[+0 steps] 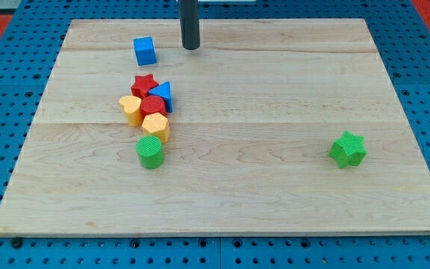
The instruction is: Point at the green circle
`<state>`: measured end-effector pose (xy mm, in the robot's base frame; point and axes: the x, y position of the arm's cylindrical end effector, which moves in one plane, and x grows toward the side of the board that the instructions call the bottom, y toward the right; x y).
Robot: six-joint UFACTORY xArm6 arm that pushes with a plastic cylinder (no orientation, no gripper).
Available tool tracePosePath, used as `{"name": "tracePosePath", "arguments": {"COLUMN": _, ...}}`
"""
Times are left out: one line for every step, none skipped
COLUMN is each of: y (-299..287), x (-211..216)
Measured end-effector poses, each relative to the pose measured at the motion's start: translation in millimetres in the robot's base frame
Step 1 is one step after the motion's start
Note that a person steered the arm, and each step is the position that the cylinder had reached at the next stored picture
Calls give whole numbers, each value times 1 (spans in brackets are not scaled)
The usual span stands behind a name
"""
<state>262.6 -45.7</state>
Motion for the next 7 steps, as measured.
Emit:
{"name": "tracePosePath", "arguments": {"y": 0, "x": 0}}
{"name": "tracePosePath", "arguments": {"y": -2, "x": 33}}
{"name": "tracePosePath", "arguments": {"y": -3, "x": 35}}
{"name": "tracePosePath", "arguments": {"y": -2, "x": 35}}
{"name": "tracePosePath", "arguments": {"y": -2, "x": 35}}
{"name": "tracePosePath", "arguments": {"y": -1, "x": 40}}
{"name": "tracePosePath", "arguments": {"y": 77, "x": 60}}
